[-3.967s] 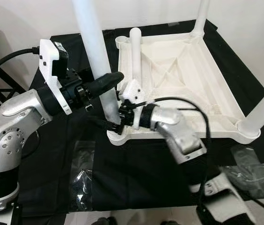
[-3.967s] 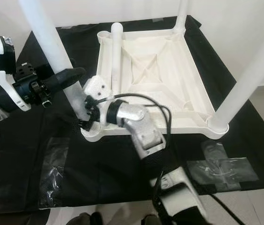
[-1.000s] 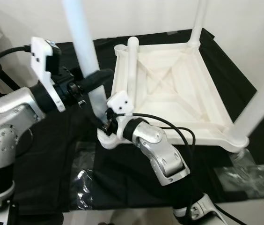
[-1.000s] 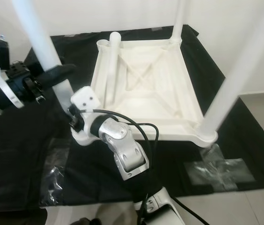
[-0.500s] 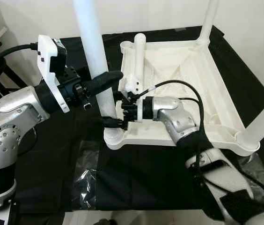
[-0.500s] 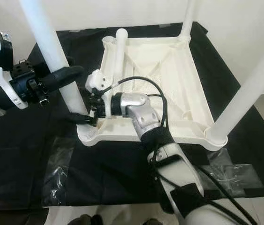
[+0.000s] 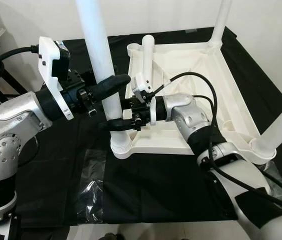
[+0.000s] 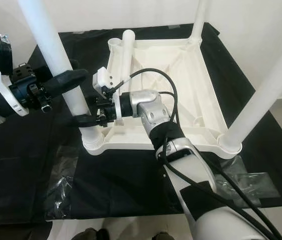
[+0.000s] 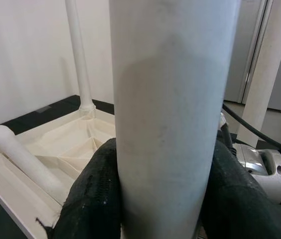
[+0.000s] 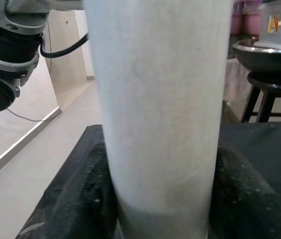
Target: Building children table
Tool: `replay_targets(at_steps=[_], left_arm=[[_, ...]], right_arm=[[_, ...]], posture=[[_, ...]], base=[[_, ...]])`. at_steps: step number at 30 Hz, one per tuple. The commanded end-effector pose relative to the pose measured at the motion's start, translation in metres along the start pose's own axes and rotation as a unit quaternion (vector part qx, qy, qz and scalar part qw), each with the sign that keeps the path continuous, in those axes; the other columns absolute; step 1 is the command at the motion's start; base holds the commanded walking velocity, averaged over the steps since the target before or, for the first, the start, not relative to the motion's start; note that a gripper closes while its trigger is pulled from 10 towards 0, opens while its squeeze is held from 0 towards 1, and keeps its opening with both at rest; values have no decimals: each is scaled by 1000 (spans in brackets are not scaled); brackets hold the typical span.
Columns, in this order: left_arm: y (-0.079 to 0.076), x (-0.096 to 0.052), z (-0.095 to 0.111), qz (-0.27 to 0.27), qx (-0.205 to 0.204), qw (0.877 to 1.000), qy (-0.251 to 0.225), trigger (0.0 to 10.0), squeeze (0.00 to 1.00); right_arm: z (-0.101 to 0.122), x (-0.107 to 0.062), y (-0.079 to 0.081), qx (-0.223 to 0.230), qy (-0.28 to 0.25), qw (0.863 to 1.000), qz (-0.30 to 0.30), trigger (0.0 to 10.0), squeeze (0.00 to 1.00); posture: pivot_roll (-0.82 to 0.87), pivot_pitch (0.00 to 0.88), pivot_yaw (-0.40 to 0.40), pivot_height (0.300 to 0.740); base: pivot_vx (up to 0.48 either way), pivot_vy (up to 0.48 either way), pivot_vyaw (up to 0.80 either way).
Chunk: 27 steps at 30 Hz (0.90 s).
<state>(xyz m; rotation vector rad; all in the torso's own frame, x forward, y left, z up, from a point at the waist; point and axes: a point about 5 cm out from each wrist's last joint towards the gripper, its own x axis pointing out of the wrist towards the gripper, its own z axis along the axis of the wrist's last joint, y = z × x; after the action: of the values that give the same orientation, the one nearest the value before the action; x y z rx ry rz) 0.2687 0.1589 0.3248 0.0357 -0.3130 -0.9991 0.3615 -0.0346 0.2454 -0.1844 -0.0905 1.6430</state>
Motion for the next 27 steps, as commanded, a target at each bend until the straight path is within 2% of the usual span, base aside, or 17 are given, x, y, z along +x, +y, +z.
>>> replay_targets(at_steps=[1, 13, 14, 15, 16, 22, 24, 25, 26, 27], left_arm=[[-12, 3, -9, -39, -18, 999, 17, 0, 0], [-10, 4, -10, -39, -6, 999, 14, 0, 0], [-9, 5, -9, -30, 1, 999, 13, 4353, 1000], [-9, 5, -9, -30, 1, 999, 13, 4353, 1000], [-7, 5, -9, -23, 4, 1000, 12, 9843, 1000], [-4, 5, -8, -9, 7, 1000, 7, 10000, 1000], [-2, 3, -7, -5, 9, 1000, 8, 10000, 1000], [-2, 3, -7, -5, 9, 1000, 8, 10000, 1000], [-3, 2, -7, -1, 9, 1000, 9, 10000, 1000], [-2, 2, -6, 5, 12, 1000, 10, 10000, 1000]], right_arm=[[6, 2, -3, -4, -12, 1000, -8, 0, 0], [0, 0, -4, 1, -22, 1000, -19, 0, 0], [-1, 0, -4, 0, -21, 1000, -22, 0, 0], [-1, 0, -4, 0, -21, 1000, -22, 0, 0], [-2, -1, -4, -1, -20, 999, -28, 0, 0], [-8, -5, -7, 2, -8, 997, -76, 0, 0], [-16, -5, -9, 15, 1, 991, -131, 0, 0], [-16, -5, -9, 15, 1, 991, -131, 0, 0], [-36, 1, -9, 21, 17, 958, -286, 0, 0], [-59, 8, 8, 58, 24, 920, -388, 0, 0]], posture=[[44, 175, 57, 740], [34, 172, 65, 740], [34, 172, 65, 740], [34, 172, 65, 740], [34, 172, 65, 740], [22, 173, 63, 740], [20, 176, 55, 740], [20, 176, 55, 740], [23, 171, 39, 740], [57, 179, 40, 740]], base=[[0, 0, 0], [0, 0, 0], [0, 0, 0], [0, 0, 0], [0, 0, 0], [0, 0, 0], [0, 0, 0], [0, 0, 0], [0, 0, 0], [0, 0, 0]])
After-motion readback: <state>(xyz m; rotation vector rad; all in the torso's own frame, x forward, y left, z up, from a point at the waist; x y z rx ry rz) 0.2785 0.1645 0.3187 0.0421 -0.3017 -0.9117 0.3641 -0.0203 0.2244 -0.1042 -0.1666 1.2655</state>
